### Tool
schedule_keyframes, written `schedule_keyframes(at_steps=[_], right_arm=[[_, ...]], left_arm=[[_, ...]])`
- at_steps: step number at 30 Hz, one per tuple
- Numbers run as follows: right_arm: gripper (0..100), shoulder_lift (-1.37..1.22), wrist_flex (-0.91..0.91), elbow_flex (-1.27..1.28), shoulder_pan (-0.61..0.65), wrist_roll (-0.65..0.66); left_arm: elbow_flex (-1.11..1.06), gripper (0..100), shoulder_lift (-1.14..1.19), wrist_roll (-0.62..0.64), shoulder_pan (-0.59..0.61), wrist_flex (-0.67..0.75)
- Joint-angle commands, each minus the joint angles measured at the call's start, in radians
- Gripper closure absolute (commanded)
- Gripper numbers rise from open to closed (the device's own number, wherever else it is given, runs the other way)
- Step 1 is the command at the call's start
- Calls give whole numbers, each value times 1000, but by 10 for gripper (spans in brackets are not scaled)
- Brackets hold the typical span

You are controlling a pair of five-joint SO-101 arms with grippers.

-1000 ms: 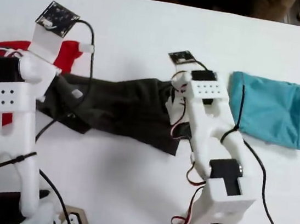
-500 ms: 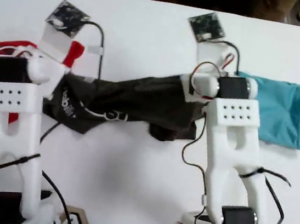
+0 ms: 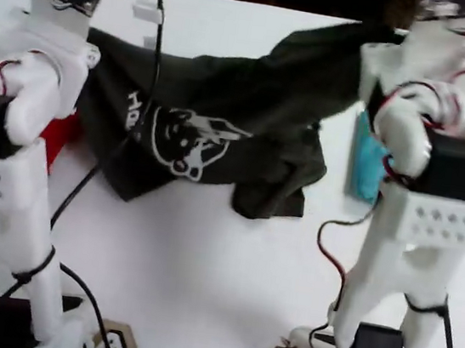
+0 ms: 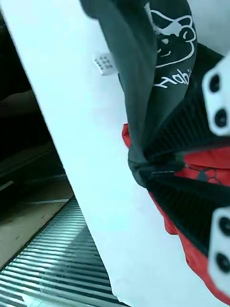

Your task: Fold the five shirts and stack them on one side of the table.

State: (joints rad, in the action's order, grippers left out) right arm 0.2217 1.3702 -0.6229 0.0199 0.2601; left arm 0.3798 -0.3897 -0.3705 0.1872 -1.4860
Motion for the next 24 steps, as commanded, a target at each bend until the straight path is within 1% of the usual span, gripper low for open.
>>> schedule_keyframes(at_steps=[1,6,12,19,21,24], right_arm=[[980,58,24,-157,-24,-6],[980,58,47,-311,-41,-6],[980,58,88,-485,-42,-5],[980,59,84,-621,-42,-5],[980,59,74,-663,-42,-2],[980,59,36,-706,-42,40]], left_arm=[[111,973,-28,54,-26,-37],[292,973,-28,61,-75,-147],[481,973,-28,58,-69,-264],[636,973,-28,64,-69,-287],[641,973,-28,64,-69,-292],[605,973,-28,64,-68,-293]])
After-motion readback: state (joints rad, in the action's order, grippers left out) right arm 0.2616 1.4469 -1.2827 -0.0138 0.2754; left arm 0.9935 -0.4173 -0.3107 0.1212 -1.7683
